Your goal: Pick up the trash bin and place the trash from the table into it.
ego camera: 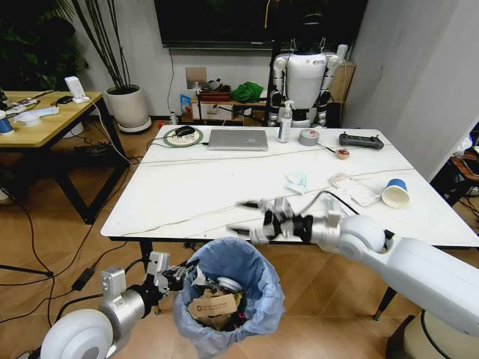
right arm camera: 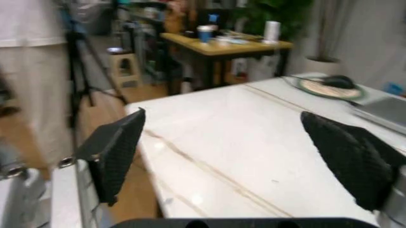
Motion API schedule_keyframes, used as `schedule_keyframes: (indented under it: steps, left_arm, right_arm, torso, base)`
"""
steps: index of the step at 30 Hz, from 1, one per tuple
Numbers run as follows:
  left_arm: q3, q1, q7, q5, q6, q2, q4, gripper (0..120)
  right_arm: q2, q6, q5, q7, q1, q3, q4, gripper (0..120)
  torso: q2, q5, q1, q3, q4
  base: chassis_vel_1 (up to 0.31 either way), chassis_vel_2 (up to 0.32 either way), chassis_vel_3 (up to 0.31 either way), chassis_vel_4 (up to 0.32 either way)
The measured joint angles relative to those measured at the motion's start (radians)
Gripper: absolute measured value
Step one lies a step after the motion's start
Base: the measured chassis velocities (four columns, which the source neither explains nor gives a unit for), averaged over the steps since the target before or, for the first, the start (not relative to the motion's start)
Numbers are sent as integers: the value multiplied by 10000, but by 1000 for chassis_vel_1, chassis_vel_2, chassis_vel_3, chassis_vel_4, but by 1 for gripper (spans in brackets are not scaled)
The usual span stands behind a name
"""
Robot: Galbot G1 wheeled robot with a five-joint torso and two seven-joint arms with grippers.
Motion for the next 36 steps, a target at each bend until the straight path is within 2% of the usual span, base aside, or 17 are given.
schedule_keyframes:
  steps: [4, 5, 7, 9, 18, 29, 36]
  left_arm:
    - [-15, 45, 4, 37, 1, -34, -21, 0]
    - [-15, 45, 4, 37, 1, -34, -21, 0]
    - [-42, 94, 11, 74, 1, -56, -41, 0]
    - [-53, 108, 14, 91, 1, -90, -55, 0]
    - [-136, 187, 14, 95, 1, -135, -79, 0]
    - [-109, 115, 10, 64, 1, -132, 4, 0]
    - [-108, 131, 7, 58, 0, -132, 40, 0]
  right_arm:
    - [467, -732, -21, 1523, 202, 73, -589, 100]
    - [467, -732, -21, 1523, 202, 73, -589, 100]
    - [849, -1261, -50, 2710, 392, 105, -1205, 100]
    - [1203, -1545, -128, 3152, 621, 109, -2062, 100]
    - [2007, -2375, -111, 3507, 1604, -3, -4661, 100]
    - [1990, -3433, 65, 3963, 1656, 46, -5403, 100]
    - [2054, -3618, 180, 3974, 1633, 46, -5832, 100]
  torso:
    - [0, -1, 0, 0, 0]
    - [0, -1, 0, 0, 0]
    - [0, 0, 0, 0, 0]
    - [0, 0, -1, 0, 0]
    - [-1, 1, 0, 1, 1]
    - [0, 1, -1, 0, -2]
    - [2, 1, -2, -1, -2]
  base:
    - [0, 0, 0, 0]
    - [0, 0, 0, 0]
    - [0, 0, 0, 0]
    - [0, 0, 0, 0]
    - [0, 0, 0, 0]
    - [0, 0, 0, 0]
    - [0, 0, 0, 0]
